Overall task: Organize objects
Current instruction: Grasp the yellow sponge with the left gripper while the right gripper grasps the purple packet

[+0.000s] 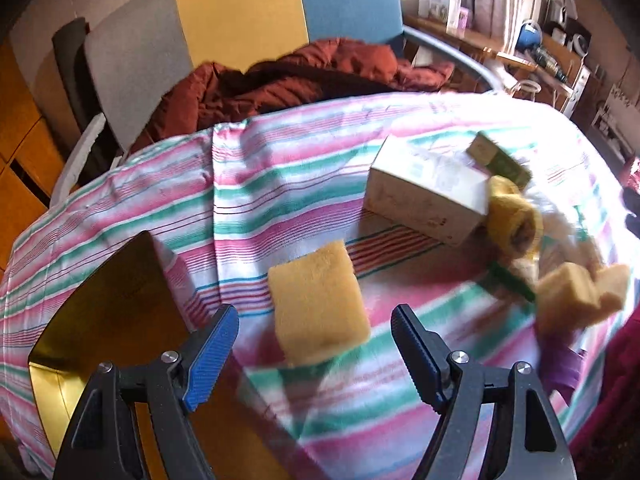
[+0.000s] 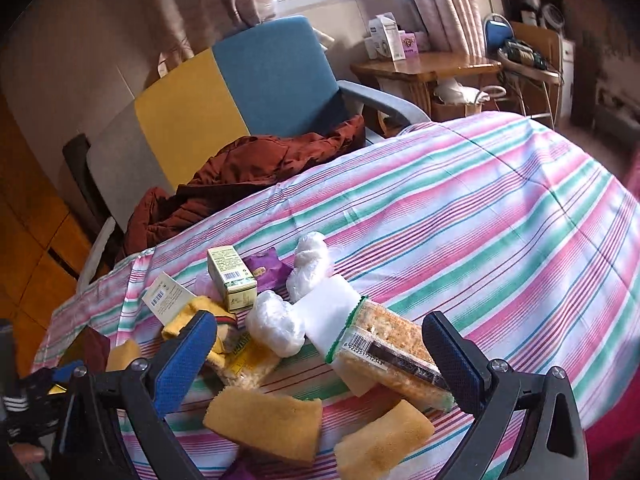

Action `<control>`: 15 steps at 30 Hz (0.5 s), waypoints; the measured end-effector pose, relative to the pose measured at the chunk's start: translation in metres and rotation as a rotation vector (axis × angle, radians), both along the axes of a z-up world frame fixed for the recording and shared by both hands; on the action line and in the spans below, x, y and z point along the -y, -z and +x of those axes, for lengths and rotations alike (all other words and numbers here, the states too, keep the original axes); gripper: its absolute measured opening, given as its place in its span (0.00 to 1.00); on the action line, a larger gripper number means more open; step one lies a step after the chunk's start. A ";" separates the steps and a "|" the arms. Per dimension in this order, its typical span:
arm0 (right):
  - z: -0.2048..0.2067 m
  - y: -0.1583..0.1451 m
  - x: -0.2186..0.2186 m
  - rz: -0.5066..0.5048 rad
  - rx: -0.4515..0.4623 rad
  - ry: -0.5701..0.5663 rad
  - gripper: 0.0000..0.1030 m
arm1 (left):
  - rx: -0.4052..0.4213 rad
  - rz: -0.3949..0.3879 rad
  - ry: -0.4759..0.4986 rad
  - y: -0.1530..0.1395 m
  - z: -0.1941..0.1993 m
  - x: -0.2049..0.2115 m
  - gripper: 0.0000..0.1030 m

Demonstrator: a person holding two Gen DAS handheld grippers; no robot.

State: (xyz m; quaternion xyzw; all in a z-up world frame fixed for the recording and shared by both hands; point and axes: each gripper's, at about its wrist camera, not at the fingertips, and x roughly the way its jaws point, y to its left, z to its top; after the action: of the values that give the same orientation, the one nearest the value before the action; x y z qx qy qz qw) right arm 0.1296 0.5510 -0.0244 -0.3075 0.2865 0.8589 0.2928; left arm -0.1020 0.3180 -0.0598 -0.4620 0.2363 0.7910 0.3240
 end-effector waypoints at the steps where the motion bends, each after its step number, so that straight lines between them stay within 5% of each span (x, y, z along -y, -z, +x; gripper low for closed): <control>1: -0.001 0.000 0.000 -0.009 -0.006 0.001 1.00 | 0.006 -0.018 -0.006 0.006 -0.005 -0.004 0.77; 6: -0.002 -0.001 -0.001 -0.016 -0.010 -0.024 1.00 | 0.062 -0.053 -0.008 0.026 -0.019 -0.013 0.56; 15: -0.019 0.004 0.015 -0.050 0.025 -0.166 1.00 | 0.038 0.071 -0.013 0.006 0.001 0.004 0.52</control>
State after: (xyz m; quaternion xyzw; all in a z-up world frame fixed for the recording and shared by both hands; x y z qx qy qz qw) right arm 0.1103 0.5362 -0.0286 -0.3480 0.2777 0.8689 0.2164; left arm -0.1011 0.3135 -0.0654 -0.4665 0.1989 0.7922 0.3396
